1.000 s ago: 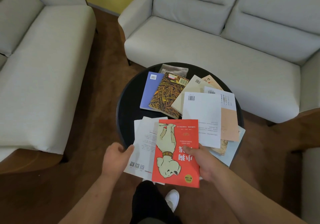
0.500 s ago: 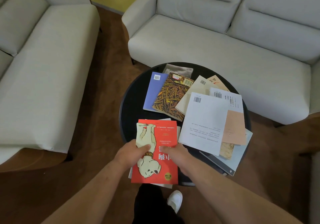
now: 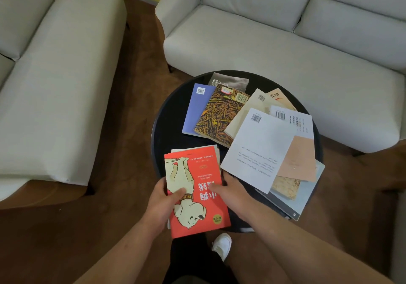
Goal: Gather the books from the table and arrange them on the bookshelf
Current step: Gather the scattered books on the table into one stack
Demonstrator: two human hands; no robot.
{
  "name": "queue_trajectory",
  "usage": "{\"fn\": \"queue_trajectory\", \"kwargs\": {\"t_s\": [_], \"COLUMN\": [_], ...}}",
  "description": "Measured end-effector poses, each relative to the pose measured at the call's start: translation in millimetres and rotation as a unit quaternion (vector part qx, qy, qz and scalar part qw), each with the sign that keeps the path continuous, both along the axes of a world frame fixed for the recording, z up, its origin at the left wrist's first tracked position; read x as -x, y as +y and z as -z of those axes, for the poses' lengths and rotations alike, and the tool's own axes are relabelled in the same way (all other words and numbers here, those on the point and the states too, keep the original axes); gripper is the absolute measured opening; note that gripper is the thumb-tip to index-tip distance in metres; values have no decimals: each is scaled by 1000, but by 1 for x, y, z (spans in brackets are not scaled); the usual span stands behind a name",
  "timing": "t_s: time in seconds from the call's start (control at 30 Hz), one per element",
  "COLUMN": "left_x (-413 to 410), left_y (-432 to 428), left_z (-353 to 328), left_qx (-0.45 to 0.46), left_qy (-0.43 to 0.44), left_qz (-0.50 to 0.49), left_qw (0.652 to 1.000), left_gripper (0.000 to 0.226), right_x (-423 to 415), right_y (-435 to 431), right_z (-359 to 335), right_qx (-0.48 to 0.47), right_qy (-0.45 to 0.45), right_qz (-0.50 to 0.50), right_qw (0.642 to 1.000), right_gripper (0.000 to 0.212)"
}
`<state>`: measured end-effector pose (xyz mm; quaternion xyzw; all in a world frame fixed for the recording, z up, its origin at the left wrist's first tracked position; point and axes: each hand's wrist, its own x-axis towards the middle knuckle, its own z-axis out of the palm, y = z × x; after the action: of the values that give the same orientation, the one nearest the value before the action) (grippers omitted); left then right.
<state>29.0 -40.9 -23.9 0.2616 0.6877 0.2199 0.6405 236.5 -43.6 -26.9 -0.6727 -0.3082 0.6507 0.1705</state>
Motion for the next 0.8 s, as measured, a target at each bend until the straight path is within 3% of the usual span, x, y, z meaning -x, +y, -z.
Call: {"fn": "queue_trajectory", "kwargs": {"t_s": [0.13,0.27,0.4,0.53,0.67,0.8], "left_x": [-5,-12,-17,-12,-18,-21], "left_y": [-24,-30,-22,1,28,44], "left_z": [-5,-6,-8,-6,-8,-3], "left_qx": [0,-2,-13,-55,-21,6], "left_qy": [-16,-36,21,157,9,-28], "left_qz": [-13,7,57,123,24,-14], "left_qw": [1000,999,998,978,999,999], "left_gripper": [27,38,39,46,20,24], "right_x": [-11,-5,-3,-6,1,5], "right_y": [-21,-32,-31,-14,4,4], "right_z": [7,18,13,5,7,15], "right_qx": [27,40,53,30,34,61], "right_qy": [25,44,55,38,29,72], "right_qz": [24,35,60,63,76,119], "right_qw": [999,998,995,997,996,988], "right_gripper": [33,52,29,26,26,22]}}
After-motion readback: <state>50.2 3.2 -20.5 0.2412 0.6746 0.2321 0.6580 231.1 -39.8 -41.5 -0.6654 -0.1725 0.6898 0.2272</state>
